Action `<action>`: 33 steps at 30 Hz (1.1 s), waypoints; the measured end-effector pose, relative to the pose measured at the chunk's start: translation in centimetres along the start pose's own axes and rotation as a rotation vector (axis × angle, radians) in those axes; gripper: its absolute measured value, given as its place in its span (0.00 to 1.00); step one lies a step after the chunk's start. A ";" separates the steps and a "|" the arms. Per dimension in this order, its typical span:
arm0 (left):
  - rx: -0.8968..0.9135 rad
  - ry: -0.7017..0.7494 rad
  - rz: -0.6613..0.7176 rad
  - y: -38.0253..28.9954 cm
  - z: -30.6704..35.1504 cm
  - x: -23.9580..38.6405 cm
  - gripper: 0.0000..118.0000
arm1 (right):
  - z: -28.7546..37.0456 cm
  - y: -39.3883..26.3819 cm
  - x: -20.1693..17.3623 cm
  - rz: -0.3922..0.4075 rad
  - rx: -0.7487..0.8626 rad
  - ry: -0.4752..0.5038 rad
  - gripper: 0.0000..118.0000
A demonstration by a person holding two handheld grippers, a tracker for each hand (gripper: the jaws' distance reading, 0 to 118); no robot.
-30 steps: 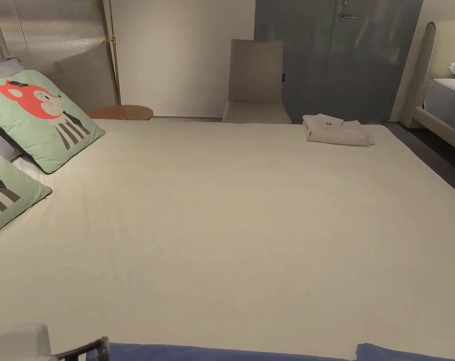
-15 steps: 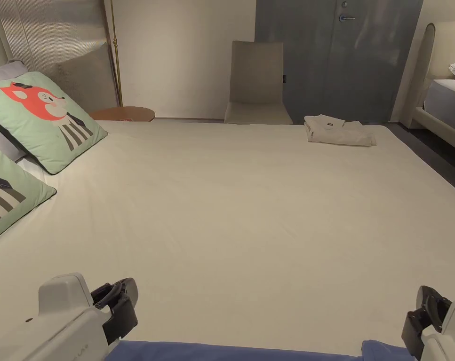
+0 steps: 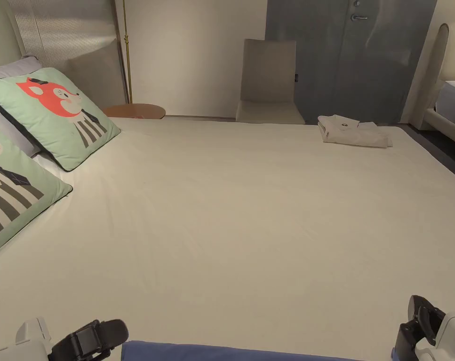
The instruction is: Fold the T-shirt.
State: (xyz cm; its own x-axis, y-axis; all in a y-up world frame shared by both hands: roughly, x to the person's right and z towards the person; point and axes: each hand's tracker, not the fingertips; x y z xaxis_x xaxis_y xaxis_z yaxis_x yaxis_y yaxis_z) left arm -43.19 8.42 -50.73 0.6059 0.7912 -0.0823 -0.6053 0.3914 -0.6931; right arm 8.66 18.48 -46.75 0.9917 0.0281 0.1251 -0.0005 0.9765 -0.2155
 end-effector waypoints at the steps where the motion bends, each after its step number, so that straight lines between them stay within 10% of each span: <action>1: -0.031 -0.010 0.041 0.1 -0.2 -1.1 0.94 | -0.1 -0.1 -0.2 -0.002 -0.006 0.002 0.00; 11: -0.187 -0.203 0.201 -1.3 -5.7 -3.0 0.89 | -0.6 -0.3 -2.4 0.012 -0.055 0.030 0.00; 14: -0.219 -0.133 0.122 -1.9 -7.0 -1.8 0.53 | -0.5 -0.1 -2.6 0.013 -0.054 0.039 0.01; 16: -0.204 -0.011 0.090 -2.1 -7.2 -1.6 0.09 | -0.4 0.0 -2.5 0.014 -0.048 0.039 0.00; 33: 0.024 0.180 0.039 1.5 6.6 -3.2 0.05 | 0.0 -0.6 -1.2 -0.028 -0.054 0.036 0.00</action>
State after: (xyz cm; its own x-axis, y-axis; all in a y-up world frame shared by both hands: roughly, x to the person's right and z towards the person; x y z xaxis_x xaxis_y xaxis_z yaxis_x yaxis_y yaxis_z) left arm -49.41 9.59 -46.78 0.6633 0.7097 -0.2373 -0.6408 0.3748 -0.6700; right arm 7.51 17.85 -46.80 0.9952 -0.0076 0.0973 0.0332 0.9639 -0.2642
